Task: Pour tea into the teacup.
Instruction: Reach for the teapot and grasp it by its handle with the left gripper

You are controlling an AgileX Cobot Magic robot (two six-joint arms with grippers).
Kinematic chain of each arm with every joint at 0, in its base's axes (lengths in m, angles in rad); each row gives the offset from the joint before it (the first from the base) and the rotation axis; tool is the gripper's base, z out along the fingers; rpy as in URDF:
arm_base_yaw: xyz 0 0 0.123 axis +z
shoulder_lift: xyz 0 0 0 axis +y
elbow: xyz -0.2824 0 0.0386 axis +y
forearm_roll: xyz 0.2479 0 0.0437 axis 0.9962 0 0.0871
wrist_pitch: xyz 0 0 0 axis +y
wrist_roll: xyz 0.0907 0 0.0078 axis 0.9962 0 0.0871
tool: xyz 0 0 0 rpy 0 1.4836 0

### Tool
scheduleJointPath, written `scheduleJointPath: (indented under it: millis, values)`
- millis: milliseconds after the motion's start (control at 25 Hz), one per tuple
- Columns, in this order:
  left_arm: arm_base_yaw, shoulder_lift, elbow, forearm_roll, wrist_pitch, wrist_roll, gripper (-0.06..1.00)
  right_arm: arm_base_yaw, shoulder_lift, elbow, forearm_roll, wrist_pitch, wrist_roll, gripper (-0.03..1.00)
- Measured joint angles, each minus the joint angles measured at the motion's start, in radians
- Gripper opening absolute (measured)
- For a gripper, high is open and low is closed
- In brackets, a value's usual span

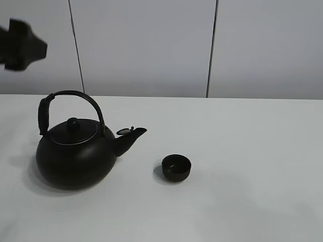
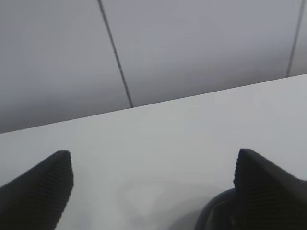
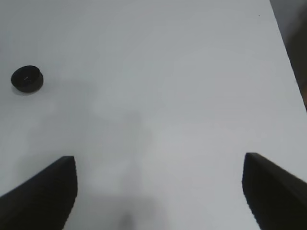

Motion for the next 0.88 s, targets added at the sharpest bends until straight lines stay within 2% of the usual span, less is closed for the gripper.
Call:
scheduleJointPath:
  millis: [80, 120, 280, 400, 560, 680, 880]
  values:
    - [-0.022, 0.019, 0.084, -0.007, -0.175, -0.016, 0.65, 0.000, 0.000, 0.000, 0.000, 0.000, 0.000, 0.64]
    - [-0.026, 0.024, 0.127, -0.007, -0.251, -0.057, 0.65, 0.000, 0.000, 0.000, 0.000, 0.000, 0.000, 0.64]
    - [-0.029, 0.025, 0.219, 0.020, -0.458, -0.293, 0.65, 0.000, 0.000, 0.000, 0.000, 0.000, 0.000, 0.64]
    - [-0.029, 0.040, 0.265, 0.147, -0.502, -0.392, 0.65, 0.000, 0.000, 0.000, 0.000, 0.000, 0.001, 0.64]
    - [-0.029, 0.089, 0.317, 0.332, -0.548, -0.414, 0.65, 0.000, 0.000, 0.000, 0.000, -0.002, 0.001, 0.64]
    - [-0.029, 0.144, 0.348, 0.364, -0.579, -0.431, 0.65, 0.000, 0.000, 0.000, 0.000, -0.002, 0.001, 0.64]
    - [-0.029, 0.251, 0.354, 0.374, -0.636, -0.476, 0.65, 0.000, 0.000, 0.000, 0.000, -0.005, 0.001, 0.64]
